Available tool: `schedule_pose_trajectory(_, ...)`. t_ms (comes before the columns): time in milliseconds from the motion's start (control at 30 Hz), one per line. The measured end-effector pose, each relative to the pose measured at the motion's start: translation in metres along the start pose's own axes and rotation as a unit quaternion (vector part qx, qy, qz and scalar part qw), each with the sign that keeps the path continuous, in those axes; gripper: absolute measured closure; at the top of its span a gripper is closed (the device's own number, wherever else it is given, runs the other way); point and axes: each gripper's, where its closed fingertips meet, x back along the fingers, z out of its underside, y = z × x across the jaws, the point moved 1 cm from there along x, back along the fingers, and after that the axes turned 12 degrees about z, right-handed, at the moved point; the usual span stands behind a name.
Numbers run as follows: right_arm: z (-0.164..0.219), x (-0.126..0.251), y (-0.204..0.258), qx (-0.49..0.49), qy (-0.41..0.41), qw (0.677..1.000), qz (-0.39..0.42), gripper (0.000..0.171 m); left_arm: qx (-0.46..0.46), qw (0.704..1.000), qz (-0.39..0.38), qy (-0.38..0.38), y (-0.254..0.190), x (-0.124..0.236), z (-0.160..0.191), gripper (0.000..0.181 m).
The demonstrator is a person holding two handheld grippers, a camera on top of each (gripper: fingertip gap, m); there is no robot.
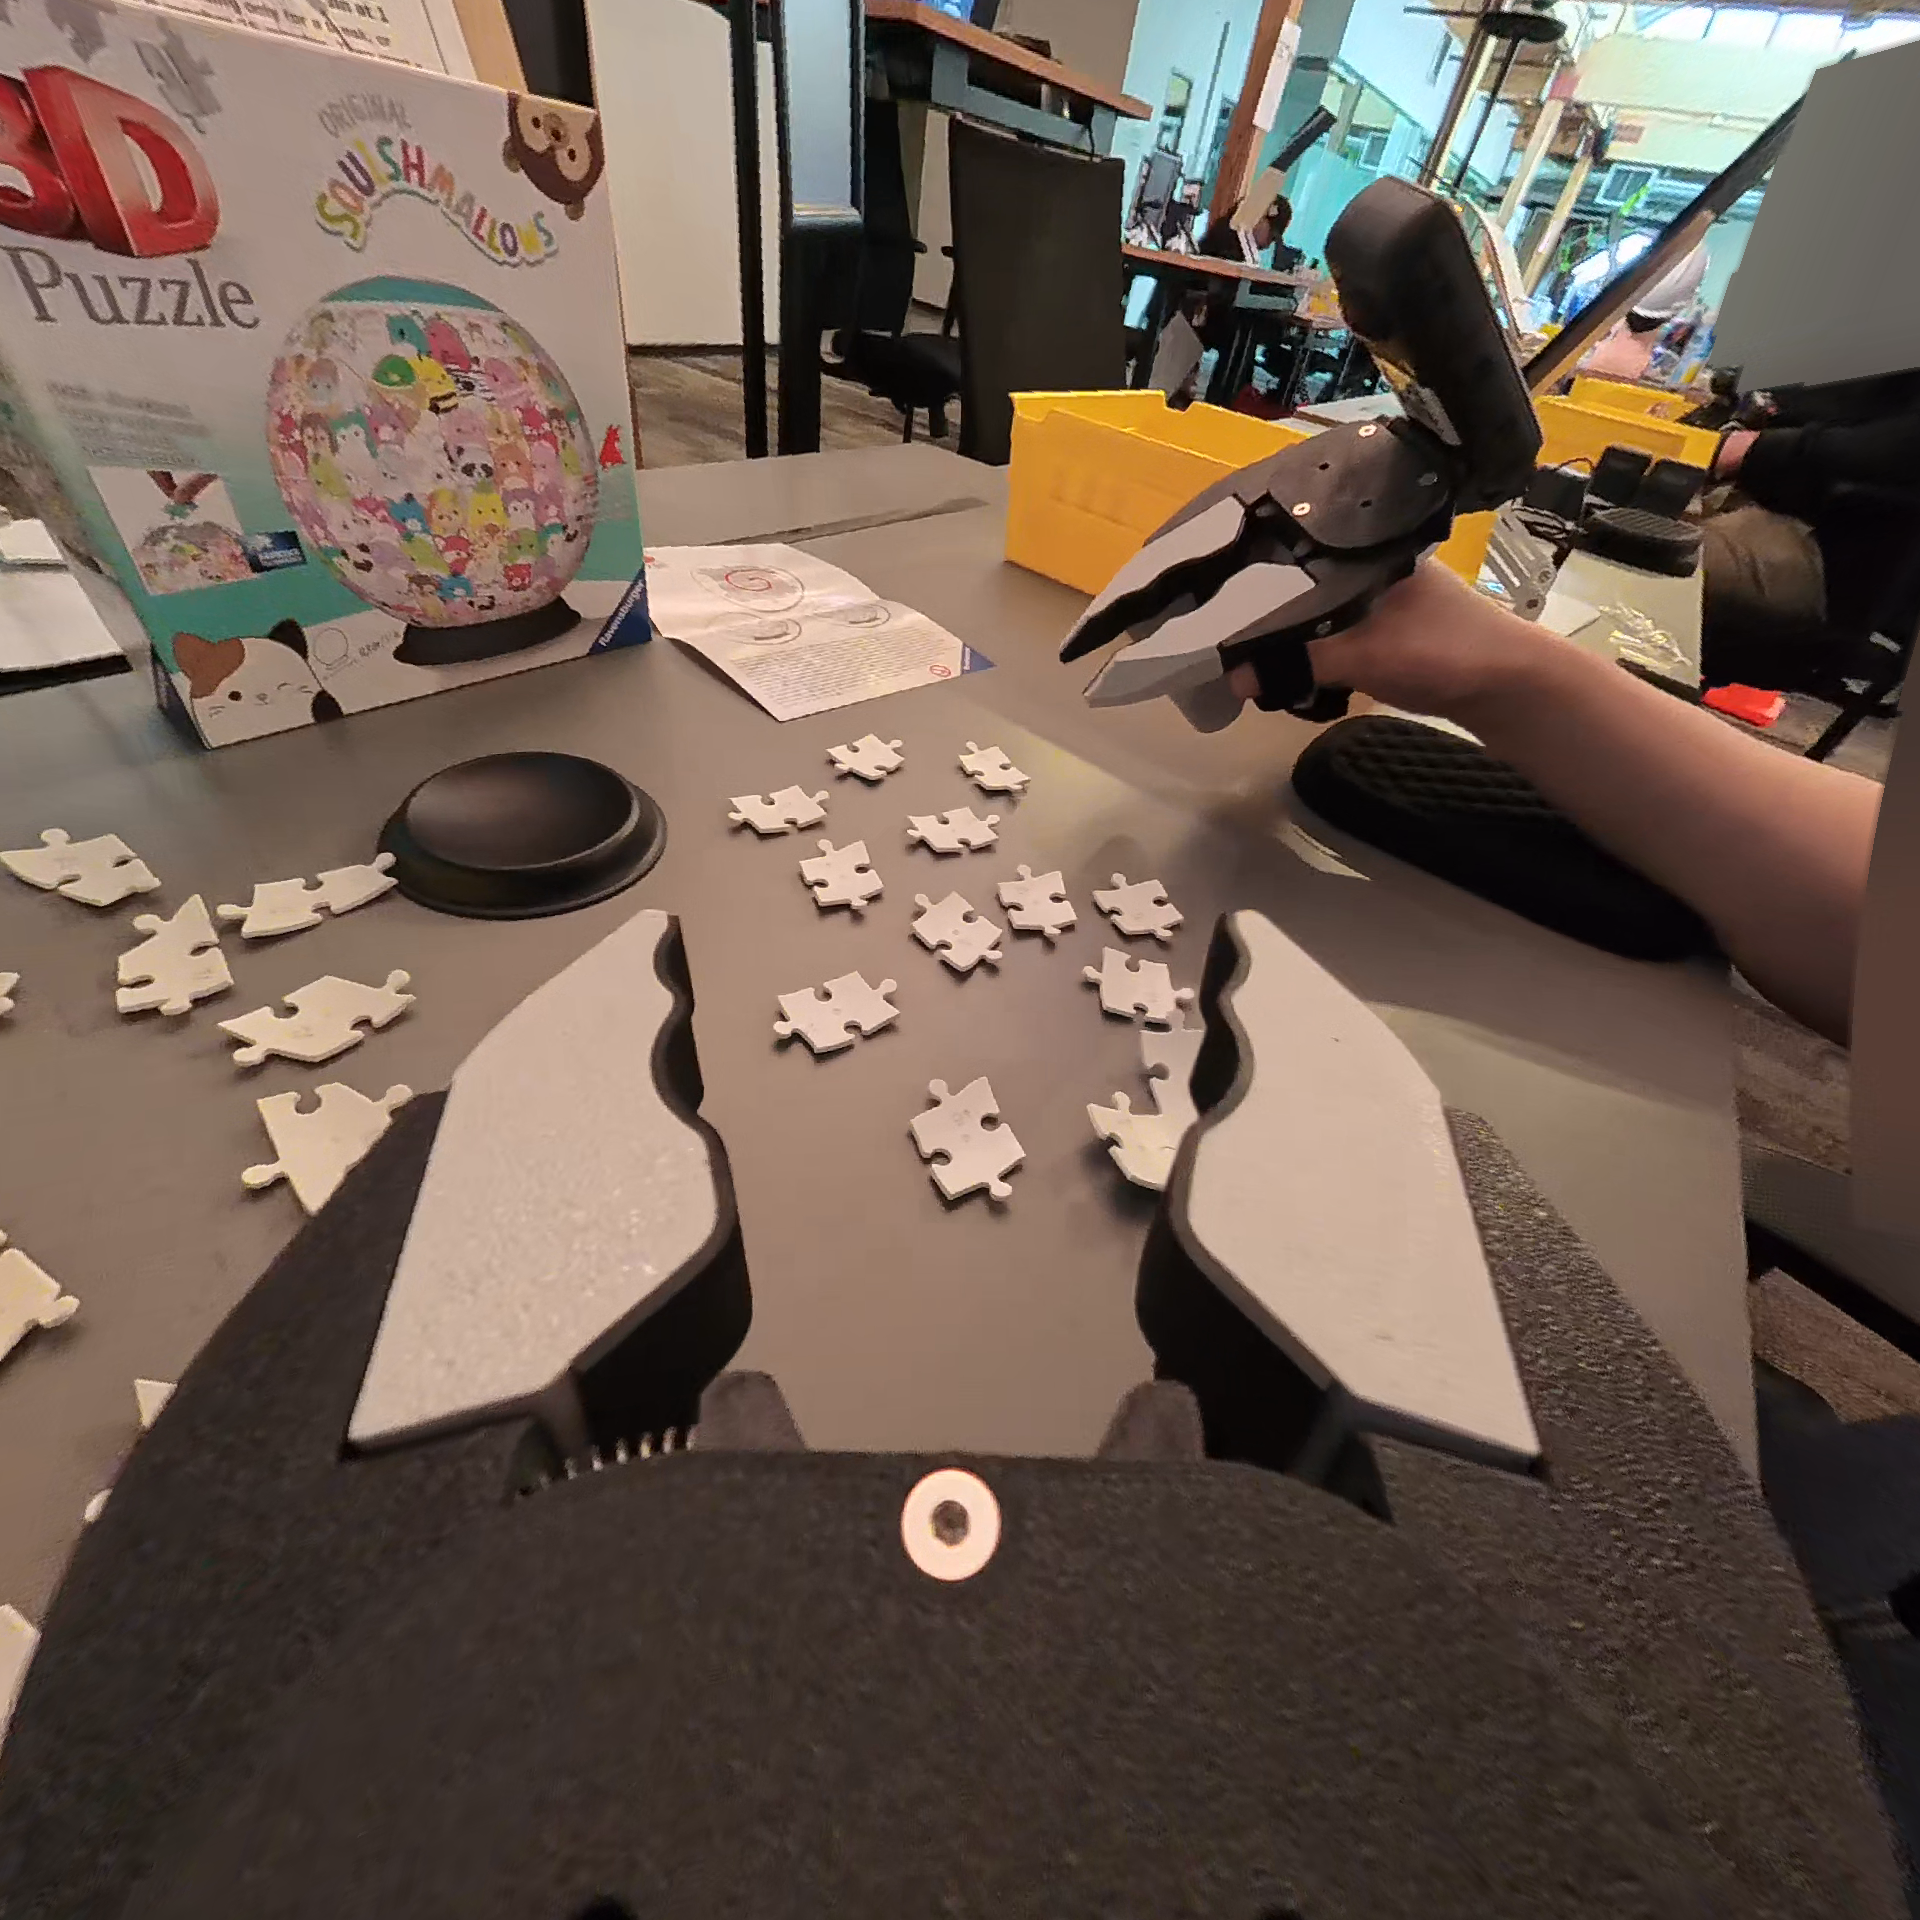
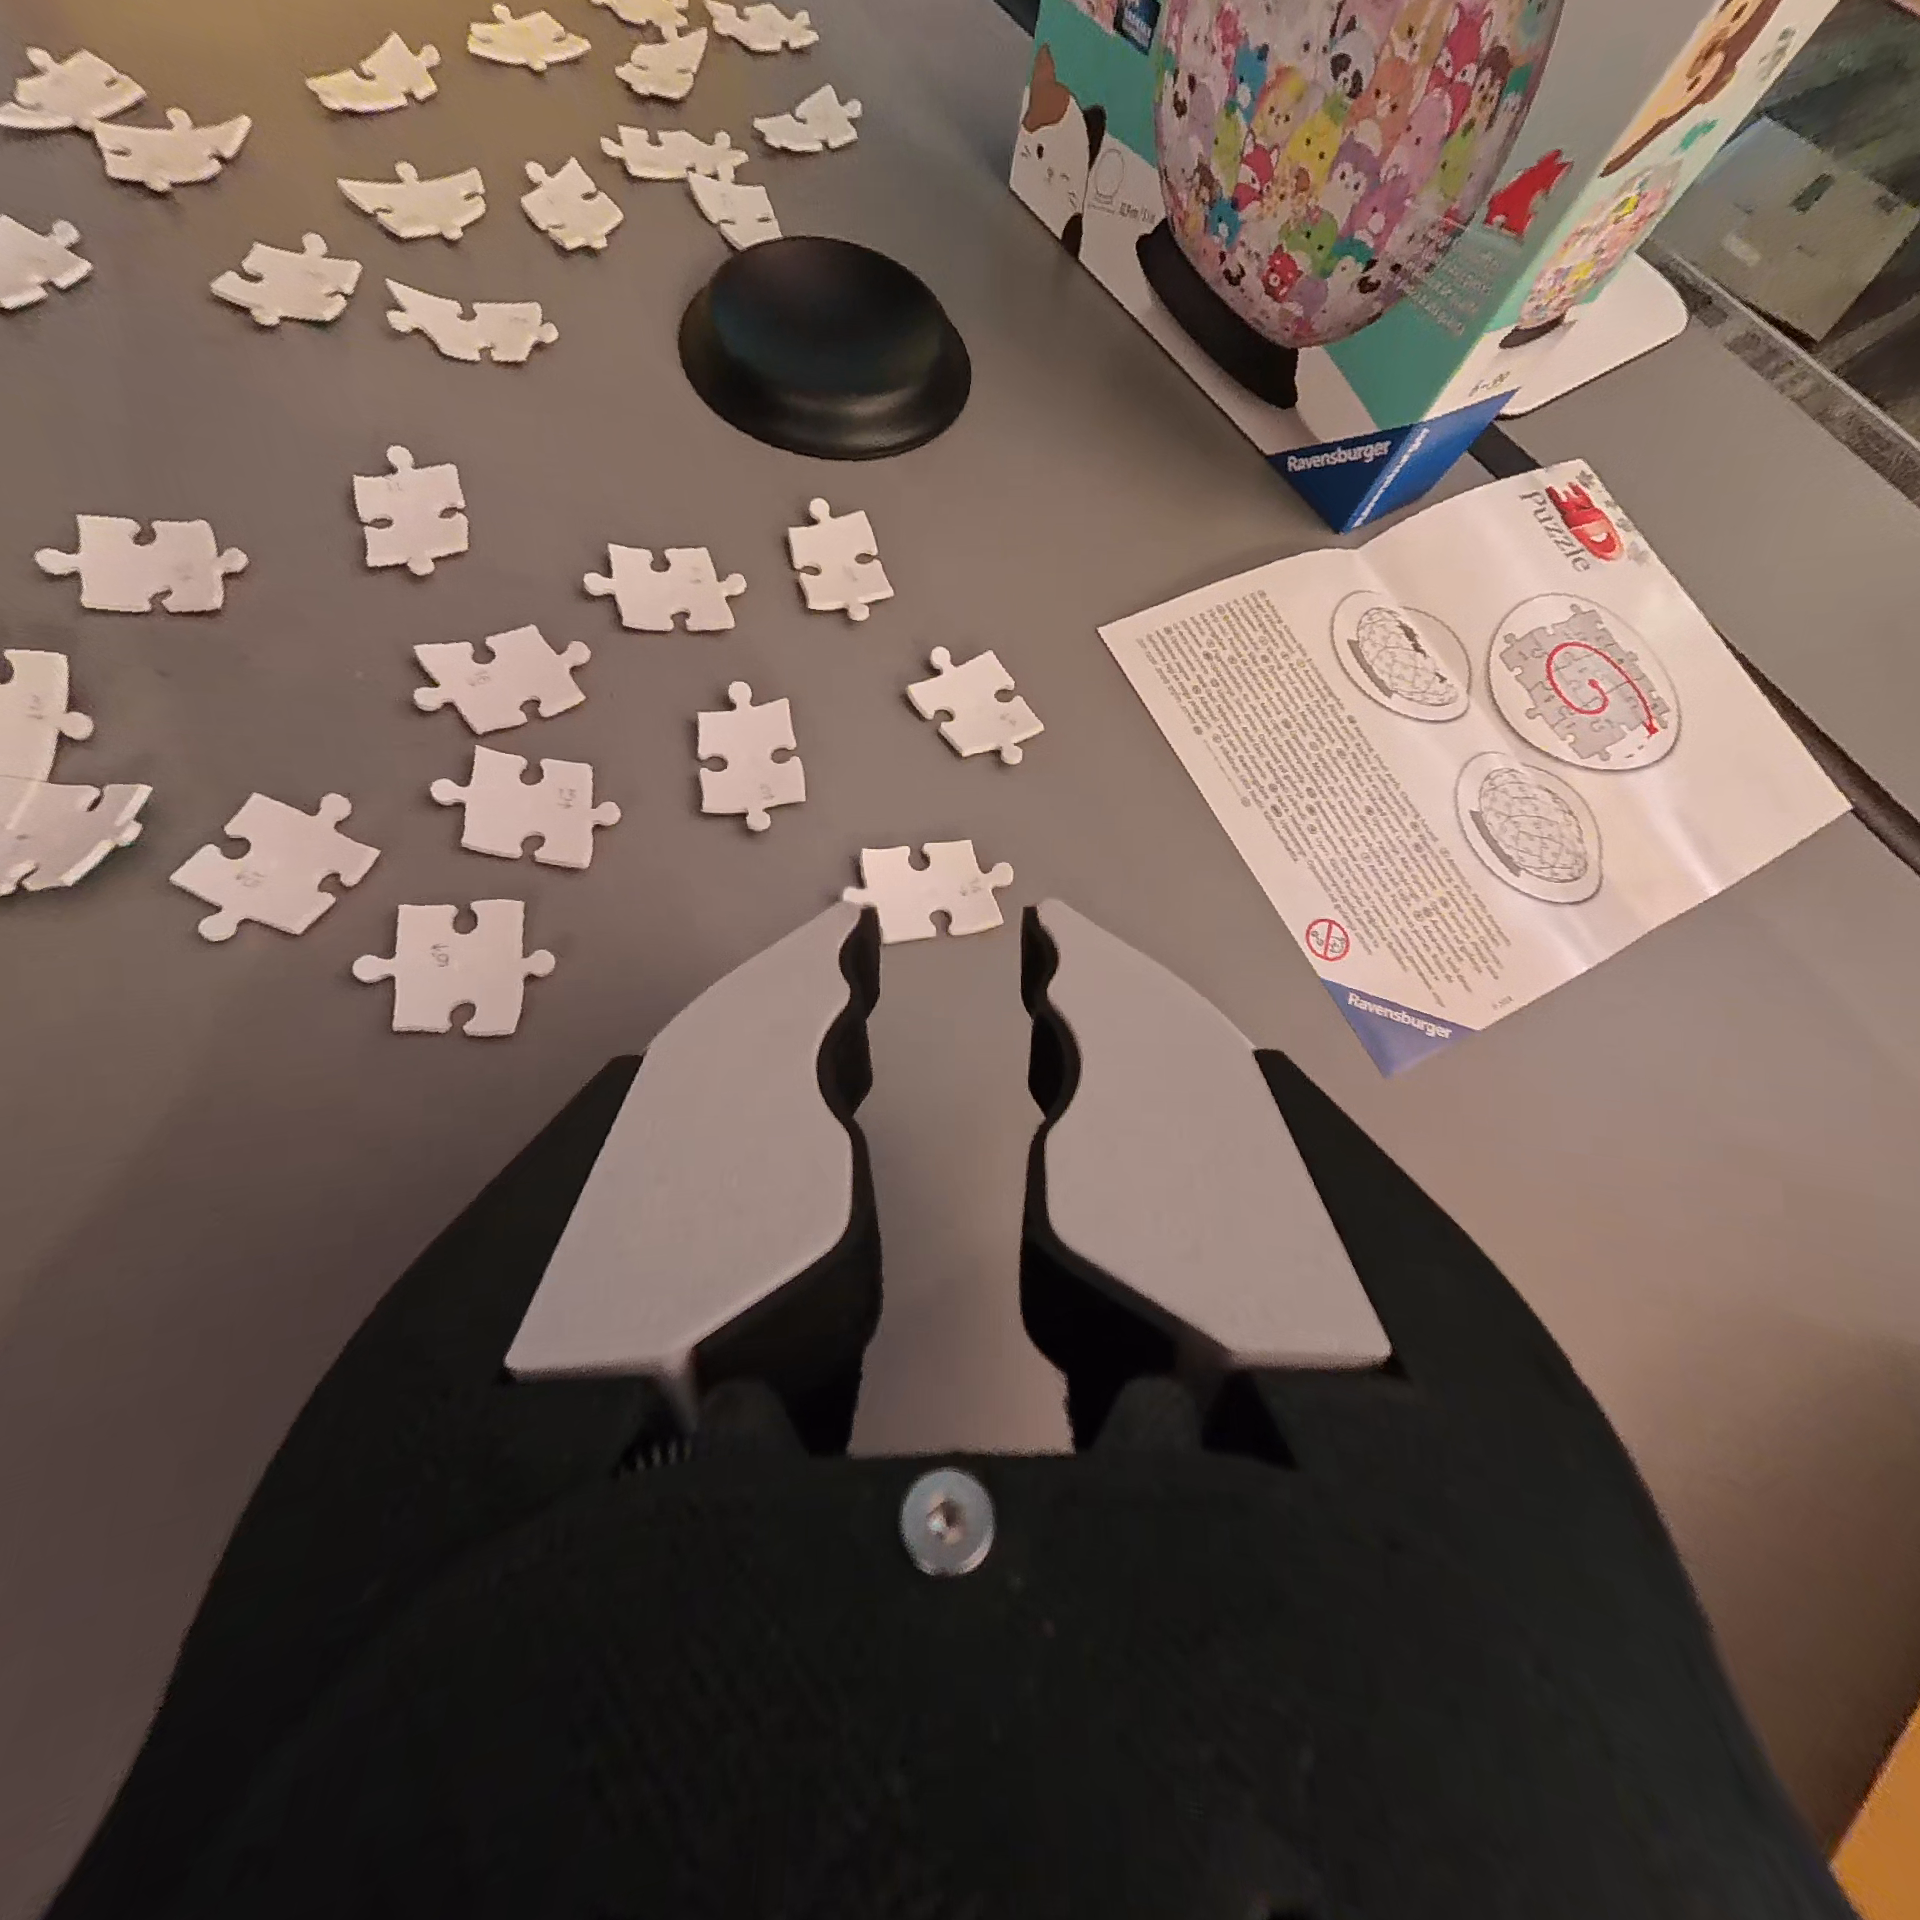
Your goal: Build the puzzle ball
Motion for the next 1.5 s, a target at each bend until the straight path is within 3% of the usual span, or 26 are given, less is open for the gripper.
schedule_pose_trajectory(233, -0.030, 0.000, -0.002, -0.015, -0.081, 0.997, 0.001, 0.141, -0.067, 0.994, -0.082, 0.018, 0.008, 0.006, 0.004, 0.105)
schedule_pose_trajectory(433, -0.013, -0.050, 0.002, -0.036, 0.079, 0.996, -0.021, 0.140, -0.055, 0.995, -0.077, 0.022, 0.008, 0.004, 0.008, 0.109)
schedule_pose_trajectory(533, -0.009, -0.067, 0.011, 0.001, 0.137, 0.990, -0.014, 0.148, -0.058, 0.995, -0.079, 0.027, 0.008, 0.005, 0.010, 0.110)
schedule_pose_trajectory(600, -0.013, -0.074, 0.007, 0.016, 0.135, 0.991, 0.013, 0.155, -0.061, 0.994, -0.080, 0.030, 0.008, 0.005, 0.011, 0.111)
schedule_pose_trajectory(700, -0.005, -0.080, 0.006, 0.018, 0.173, 0.985, 0.013, 0.155, -0.055, 0.995, -0.074, 0.034, 0.008, 0.004, 0.013, 0.110)
schedule_pose_trajectory(900, -0.004, -0.093, -0.010, 0.022, 0.173, 0.984, 0.044, 0.157, -0.059, 0.995, -0.071, 0.038, 0.006, 0.002, 0.013, 0.111)
schedule_pose_trajectory(1033, -0.011, -0.092, 0.000, -0.021, 0.147, 0.989, -0.013, 0.157, -0.056, 0.995, -0.071, 0.038, 0.006, 0.003, 0.014, 0.111)
schedule_pose_trajectory(1100, -0.016, -0.089, 0.007, -0.035, 0.122, 0.991, -0.049, 0.146, -0.051, 0.996, -0.068, 0.035, 0.006, 0.003, 0.014, 0.111)
schedule_pose_trajectory(1200, -0.022, -0.088, 0.014, -0.021, 0.097, 0.990, -0.099, 0.136, -0.051, 0.996, -0.066, 0.037, 0.006, 0.002, 0.014, 0.111)
schedule_pose_trajectory(1500, -0.023, -0.100, 0.017, -0.001, 0.095, 0.981, -0.170, 0.131, -0.046, 0.996, -0.063, 0.051, 0.007, -0.002, 0.020, 0.112)
